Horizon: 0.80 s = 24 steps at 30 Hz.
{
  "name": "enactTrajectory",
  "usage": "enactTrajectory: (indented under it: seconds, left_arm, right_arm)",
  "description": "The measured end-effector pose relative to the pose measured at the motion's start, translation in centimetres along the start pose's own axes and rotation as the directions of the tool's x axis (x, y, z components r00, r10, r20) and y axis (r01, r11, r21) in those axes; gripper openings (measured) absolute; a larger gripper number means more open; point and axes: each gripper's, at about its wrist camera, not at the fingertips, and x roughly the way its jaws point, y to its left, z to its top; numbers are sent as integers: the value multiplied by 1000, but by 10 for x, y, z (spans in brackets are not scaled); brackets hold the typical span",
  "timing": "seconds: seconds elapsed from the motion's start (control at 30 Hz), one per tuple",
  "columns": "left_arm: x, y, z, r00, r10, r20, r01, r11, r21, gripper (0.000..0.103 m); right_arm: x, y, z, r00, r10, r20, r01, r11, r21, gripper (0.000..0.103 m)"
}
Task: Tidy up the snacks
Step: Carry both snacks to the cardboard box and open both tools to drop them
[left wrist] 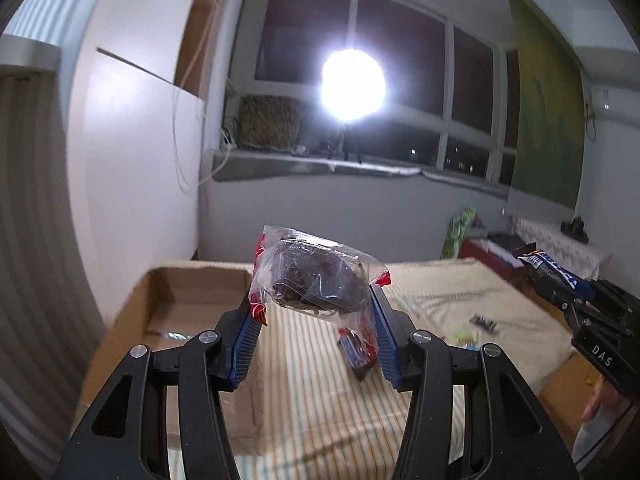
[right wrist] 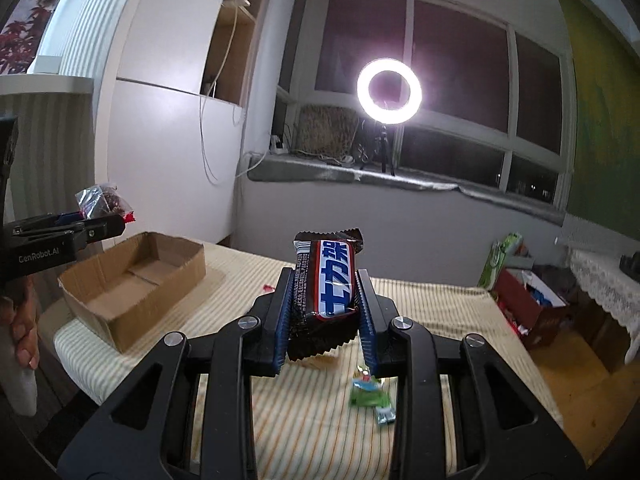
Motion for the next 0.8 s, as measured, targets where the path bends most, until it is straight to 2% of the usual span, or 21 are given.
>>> enactTrajectory:
  seconds: [0.3, 0.43, 0.63, 0.8]
  left_arm:
    - [-8, 33, -1, 999, 38, 14, -37, 998, -56, 50]
    - [-15, 66, -8, 998, 69, 12, -67, 993, -101, 50]
    - [-34, 115, -16, 987, 161, 6, -159, 978, -134, 50]
    - [-56, 145, -17, 970, 244, 16, -239, 958, -161, 51]
  right_arm:
    - [15, 43, 6, 997, 58, -59, -60, 998, -30, 30]
    - [32, 81, 15, 989, 130, -76, -135, 989, -62, 30]
    - [59, 151, 26, 950, 300, -88, -307, 947, -92, 30]
    - [65, 190, 35, 915, 397, -73, -403, 907, -122, 30]
